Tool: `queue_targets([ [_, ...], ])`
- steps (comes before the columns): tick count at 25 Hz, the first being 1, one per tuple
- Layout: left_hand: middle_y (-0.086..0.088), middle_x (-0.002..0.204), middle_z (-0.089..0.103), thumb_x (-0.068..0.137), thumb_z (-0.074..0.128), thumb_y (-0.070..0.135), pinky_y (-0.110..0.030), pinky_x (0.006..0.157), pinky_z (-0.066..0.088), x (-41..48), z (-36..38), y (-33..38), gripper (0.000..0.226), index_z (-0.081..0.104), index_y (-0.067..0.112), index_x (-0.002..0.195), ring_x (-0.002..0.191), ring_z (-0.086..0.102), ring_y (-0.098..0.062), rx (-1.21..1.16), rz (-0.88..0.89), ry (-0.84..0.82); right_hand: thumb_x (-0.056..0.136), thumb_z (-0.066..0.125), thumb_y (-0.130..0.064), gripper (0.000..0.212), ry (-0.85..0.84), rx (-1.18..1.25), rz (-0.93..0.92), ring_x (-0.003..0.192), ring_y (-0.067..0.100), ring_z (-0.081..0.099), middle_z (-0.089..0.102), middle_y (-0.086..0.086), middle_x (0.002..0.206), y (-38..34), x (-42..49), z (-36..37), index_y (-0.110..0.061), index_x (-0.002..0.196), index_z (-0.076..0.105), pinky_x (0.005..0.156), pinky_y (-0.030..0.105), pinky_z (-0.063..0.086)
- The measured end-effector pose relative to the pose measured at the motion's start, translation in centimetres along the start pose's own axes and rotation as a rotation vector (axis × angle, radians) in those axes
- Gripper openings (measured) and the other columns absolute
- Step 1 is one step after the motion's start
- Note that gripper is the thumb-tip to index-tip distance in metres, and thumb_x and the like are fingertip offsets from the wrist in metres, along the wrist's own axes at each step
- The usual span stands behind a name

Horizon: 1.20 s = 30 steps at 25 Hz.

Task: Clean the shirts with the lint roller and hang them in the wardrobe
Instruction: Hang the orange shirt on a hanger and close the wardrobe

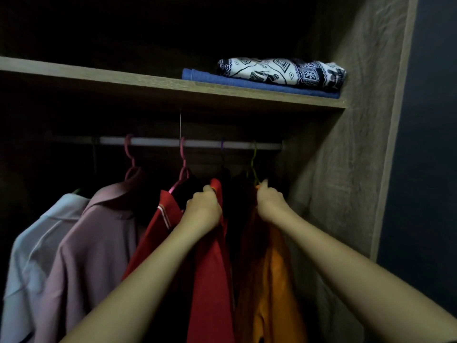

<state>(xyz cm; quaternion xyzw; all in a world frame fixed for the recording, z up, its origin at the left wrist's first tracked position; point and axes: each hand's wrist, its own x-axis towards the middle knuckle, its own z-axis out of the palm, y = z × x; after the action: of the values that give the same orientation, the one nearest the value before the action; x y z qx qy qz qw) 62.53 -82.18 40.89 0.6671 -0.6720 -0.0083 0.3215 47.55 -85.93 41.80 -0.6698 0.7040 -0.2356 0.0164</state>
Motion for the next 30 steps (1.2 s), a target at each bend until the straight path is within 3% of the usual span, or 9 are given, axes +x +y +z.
queue_targets([
  [3, -0.03, 0.126, 0.052, 0.096, 0.04, 0.02, -0.045, 0.095, 0.039, -0.4, 0.5, 0.0, 0.04, 0.034, 0.0, 0.13, 0.116, 0.049, -0.048, -0.008, 0.009, -0.008, 0.091, 0.045, -0.004, 0.073, 0.007, -0.011, -0.044, 0.127, 0.038, 0.042, 0.035, 0.022, 0.144, 1.5, -1.2, 0.5, -0.002, 0.148, -0.001, 0.102, 0.043, 0.037],
  [7, -0.026, 0.132, 0.05, 0.097, 0.041, 0.028, -0.044, 0.096, 0.039, -1.7, -0.4, 0.1, 0.056, 0.024, 0.001, 0.142, 0.119, 0.048, -0.044, -0.062, 0.091, 0.149, 0.096, 0.037, -0.021, 0.065, 0.069, 0.004, -0.171, 0.143, 0.029, 0.019, 0.009, 0.014, 0.157, 2.6, -4.7, -0.6, -0.004, 0.148, 0.002, 0.114, 0.039, 0.023],
  [10, -0.022, 0.145, 0.038, 0.098, 0.037, 0.024, -0.044, 0.103, 0.035, -4.7, -0.2, -0.5, 0.051, 0.028, 0.002, 0.143, 0.131, 0.04, -0.038, -0.116, 0.127, 0.236, 0.098, 0.03, -0.028, 0.061, 0.196, -0.068, -0.324, 0.146, 0.025, 0.008, 0.008, 0.014, 0.158, 3.6, -9.7, 0.8, -0.003, 0.148, 0.005, 0.118, 0.033, 0.01],
  [13, -0.016, 0.151, 0.031, 0.099, 0.035, 0.023, -0.042, 0.108, 0.031, -9.2, 1.2, -2.1, 0.05, 0.027, 0.004, 0.144, 0.141, 0.026, -0.03, -0.102, 0.111, 0.247, 0.097, 0.033, -0.031, 0.063, 0.208, -0.067, -0.384, 0.146, 0.025, 0.006, 0.009, 0.016, 0.157, 4.9, -15.1, 3.6, -0.003, 0.148, 0.009, 0.118, 0.037, 0.01],
  [16, -0.014, 0.153, 0.028, 0.099, 0.034, 0.024, -0.042, 0.11, 0.028, -15.2, 2.8, -4.7, 0.049, 0.029, 0.005, 0.144, 0.143, 0.022, -0.028, -0.055, 0.055, 0.187, 0.094, 0.037, -0.033, 0.064, 0.131, -0.045, -0.44, 0.145, 0.027, 0.012, 0.015, 0.017, 0.156, 5.8, -21.7, 7.8, -0.002, 0.146, 0.016, 0.117, 0.039, 0.013],
  [21, -0.018, 0.151, 0.03, 0.098, 0.034, 0.031, -0.046, 0.113, 0.026, -25.4, 4.4, -10.8, 0.053, 0.031, 0.003, 0.143, 0.142, 0.022, -0.033, 0.052, -0.007, 0.036, 0.082, 0.038, -0.042, 0.066, -0.069, -0.017, -0.571, 0.127, 0.031, 0.049, 0.051, 0.019, 0.137, 4.4, -32.5, 15.6, 0.0, 0.131, 0.049, 0.101, 0.045, 0.042],
  [25, -0.02, 0.149, 0.034, 0.093, 0.025, 0.04, -0.049, 0.111, 0.029, -31.6, 1.6, -16.9, 0.063, 0.035, 0.0, 0.141, 0.141, 0.027, -0.035, 0.242, 0.009, -0.002, 0.077, 0.037, -0.048, 0.067, -0.21, -0.008, -0.679, 0.121, 0.025, 0.056, 0.059, 0.013, 0.13, 0.2, -39.7, 20.5, -0.005, 0.125, 0.057, 0.096, 0.042, 0.047],
  [30, -0.017, 0.151, 0.031, 0.093, 0.026, 0.037, -0.047, 0.11, 0.029, -34.4, -3.0, -25.9, 0.06, 0.034, 0.002, 0.142, 0.141, 0.025, -0.033, 0.462, 0.081, 0.009, 0.078, 0.034, -0.05, 0.066, -0.34, -0.022, -0.78, 0.117, 0.022, 0.059, 0.063, 0.01, 0.126, -6.7, -44.9, 26.6, -0.007, 0.12, 0.063, 0.094, 0.038, 0.049],
])
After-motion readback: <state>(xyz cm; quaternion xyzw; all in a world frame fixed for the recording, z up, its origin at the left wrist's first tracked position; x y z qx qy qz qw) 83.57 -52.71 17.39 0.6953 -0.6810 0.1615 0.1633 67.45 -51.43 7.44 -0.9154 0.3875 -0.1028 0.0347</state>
